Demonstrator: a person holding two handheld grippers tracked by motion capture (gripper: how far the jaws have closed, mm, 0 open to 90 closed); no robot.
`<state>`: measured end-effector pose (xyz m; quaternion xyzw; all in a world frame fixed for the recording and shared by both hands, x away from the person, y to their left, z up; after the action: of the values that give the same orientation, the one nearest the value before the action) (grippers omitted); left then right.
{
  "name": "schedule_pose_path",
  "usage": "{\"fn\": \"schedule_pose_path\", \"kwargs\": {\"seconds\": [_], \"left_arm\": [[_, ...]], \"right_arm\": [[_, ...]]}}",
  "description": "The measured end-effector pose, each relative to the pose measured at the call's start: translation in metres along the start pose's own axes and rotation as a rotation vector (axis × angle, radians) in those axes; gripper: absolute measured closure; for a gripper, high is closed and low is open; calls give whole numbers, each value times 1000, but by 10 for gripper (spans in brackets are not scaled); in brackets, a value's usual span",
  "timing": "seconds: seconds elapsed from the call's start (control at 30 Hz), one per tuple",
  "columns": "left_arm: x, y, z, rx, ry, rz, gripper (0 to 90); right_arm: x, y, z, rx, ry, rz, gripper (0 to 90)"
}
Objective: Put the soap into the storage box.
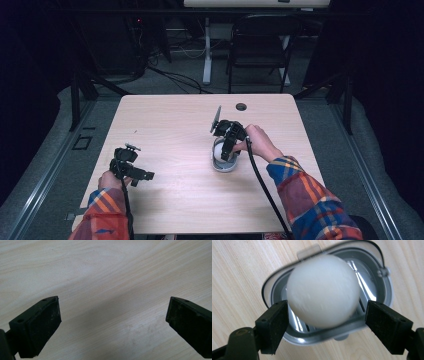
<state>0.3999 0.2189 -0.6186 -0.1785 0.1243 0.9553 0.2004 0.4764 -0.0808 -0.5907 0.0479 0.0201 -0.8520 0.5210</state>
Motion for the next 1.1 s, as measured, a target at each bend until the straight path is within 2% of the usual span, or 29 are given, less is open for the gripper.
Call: {"fn": "schedule_pose_path", "kwargs": {"seconds": [0.37,0.47,0.53,0.73,1.1], "left_arm": [[0,0,0,-1,-4,-4,0],[1,0,0,1,-6,-3,0],[0,0,0,0,-4,-3,0],[1,0,-1,0,-4,2,0],[1,0,-1,-1,-8,3,0]], "right_arm": [[4,-5,21,10,80,0,137],[10,-5,29,21,86,1,106],[17,-6,36,15,87,-14,47],[33,-5,43,27,86,-21,3],[68,6,50,57,94,-62,0]]}}
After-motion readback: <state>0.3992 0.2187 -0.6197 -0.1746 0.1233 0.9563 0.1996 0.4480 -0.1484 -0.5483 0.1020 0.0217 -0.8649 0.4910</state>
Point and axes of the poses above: each handheld gripper's, and its own axes: z roughly backward along the jaws, x roughly out of its underside, y roughly to its right, the point moved 10 cm from there along -z, roughly forward along the jaws, and after that the axes turned 2 degrees about x, right-handed, at the moved point
